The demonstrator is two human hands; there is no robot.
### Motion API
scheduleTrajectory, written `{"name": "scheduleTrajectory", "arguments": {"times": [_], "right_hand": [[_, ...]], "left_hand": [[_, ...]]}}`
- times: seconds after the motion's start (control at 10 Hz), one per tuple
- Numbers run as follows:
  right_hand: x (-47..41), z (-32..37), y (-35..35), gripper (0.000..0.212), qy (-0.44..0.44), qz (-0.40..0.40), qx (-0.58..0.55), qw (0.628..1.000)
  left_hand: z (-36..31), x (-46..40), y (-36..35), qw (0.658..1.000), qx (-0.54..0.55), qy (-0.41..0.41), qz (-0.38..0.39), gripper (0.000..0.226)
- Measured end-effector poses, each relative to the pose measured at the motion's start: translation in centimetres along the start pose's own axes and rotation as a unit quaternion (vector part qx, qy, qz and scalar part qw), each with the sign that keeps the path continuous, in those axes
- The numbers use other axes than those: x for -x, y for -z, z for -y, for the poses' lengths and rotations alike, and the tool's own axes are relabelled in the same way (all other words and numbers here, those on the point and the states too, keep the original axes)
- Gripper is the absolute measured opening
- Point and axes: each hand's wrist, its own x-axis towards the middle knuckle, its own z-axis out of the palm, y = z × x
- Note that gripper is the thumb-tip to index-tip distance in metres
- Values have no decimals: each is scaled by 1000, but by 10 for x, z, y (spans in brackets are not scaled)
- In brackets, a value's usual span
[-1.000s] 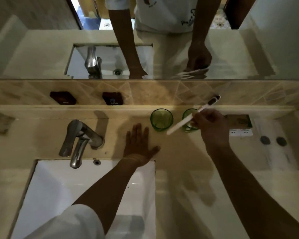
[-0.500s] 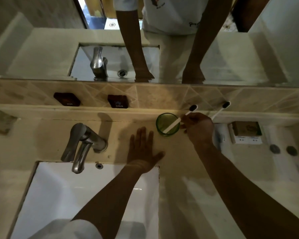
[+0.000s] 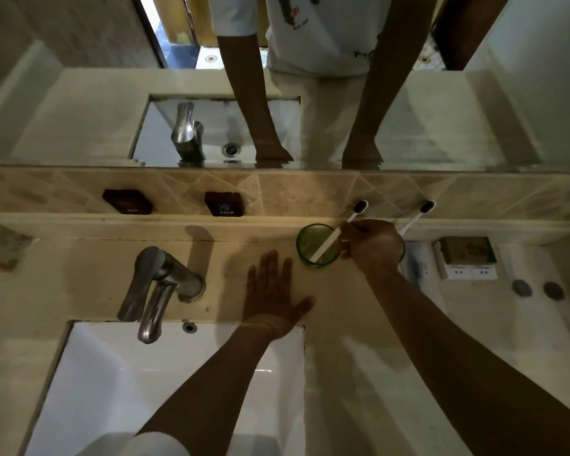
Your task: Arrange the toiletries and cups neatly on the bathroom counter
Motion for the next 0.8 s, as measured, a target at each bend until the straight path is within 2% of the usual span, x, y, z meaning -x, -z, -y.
{"name": "scheduleTrajectory", "arguments": {"times": [0.2, 0.5, 0.7, 0.8], "right_hand": [[-3, 0, -2, 31, 15, -2, 36, 999], [-2, 1, 0, 33, 26, -3, 46, 999], [1, 0, 3, 29, 37, 18, 39, 998], [8, -5, 7, 20, 39, 8, 9, 999]], "left_hand": [[0, 1, 1, 1000, -4, -2, 6, 100], [0, 2, 4, 1000, -14, -8, 18, 99], [-2, 1, 3, 1000, -6, -3, 28, 100], [-1, -1, -1, 1000, -1, -7, 25, 101]]}}
